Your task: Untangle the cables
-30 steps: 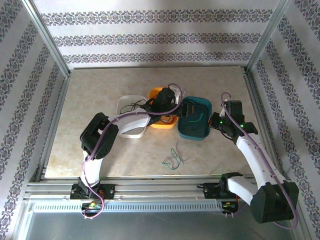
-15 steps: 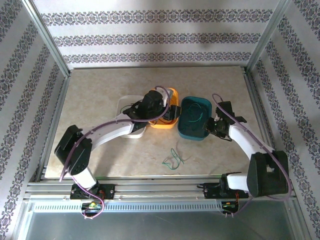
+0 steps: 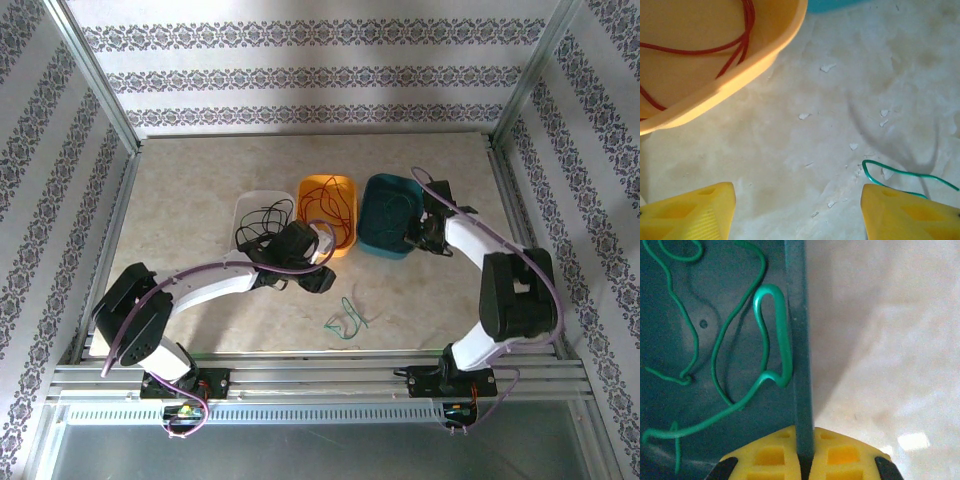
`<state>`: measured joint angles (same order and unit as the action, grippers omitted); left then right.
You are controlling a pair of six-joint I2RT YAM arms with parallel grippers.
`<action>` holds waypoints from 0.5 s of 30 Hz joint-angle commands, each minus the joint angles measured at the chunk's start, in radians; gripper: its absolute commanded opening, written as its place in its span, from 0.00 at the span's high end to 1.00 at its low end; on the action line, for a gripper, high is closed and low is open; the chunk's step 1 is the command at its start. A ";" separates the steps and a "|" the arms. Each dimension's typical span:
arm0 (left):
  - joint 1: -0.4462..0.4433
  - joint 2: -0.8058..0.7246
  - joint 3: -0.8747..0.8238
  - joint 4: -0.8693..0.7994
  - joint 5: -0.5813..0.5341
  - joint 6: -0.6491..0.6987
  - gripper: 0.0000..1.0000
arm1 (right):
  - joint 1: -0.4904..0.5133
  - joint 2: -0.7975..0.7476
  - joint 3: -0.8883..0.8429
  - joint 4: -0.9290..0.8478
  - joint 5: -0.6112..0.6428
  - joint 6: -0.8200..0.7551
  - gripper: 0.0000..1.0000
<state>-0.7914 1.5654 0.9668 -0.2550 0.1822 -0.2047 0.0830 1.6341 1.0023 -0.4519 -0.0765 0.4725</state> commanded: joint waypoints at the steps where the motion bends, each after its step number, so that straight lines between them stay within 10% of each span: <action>1: -0.024 0.041 0.026 -0.043 0.004 0.045 0.33 | 0.009 0.058 0.104 -0.011 0.061 -0.061 0.98; 5: -0.037 0.075 0.047 -0.032 0.002 0.064 0.32 | 0.038 0.040 0.168 -0.034 0.159 -0.087 0.63; 11: -0.024 0.089 0.040 0.050 -0.059 -0.007 0.30 | 0.208 -0.192 0.097 -0.091 0.348 -0.154 0.53; 15: 0.026 0.095 0.025 0.103 -0.104 -0.136 0.29 | 0.353 -0.354 -0.015 -0.148 0.257 -0.155 0.53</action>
<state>-0.7998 1.6459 0.9859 -0.2180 0.1368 -0.2394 0.3752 1.3472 1.0546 -0.5064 0.1879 0.3431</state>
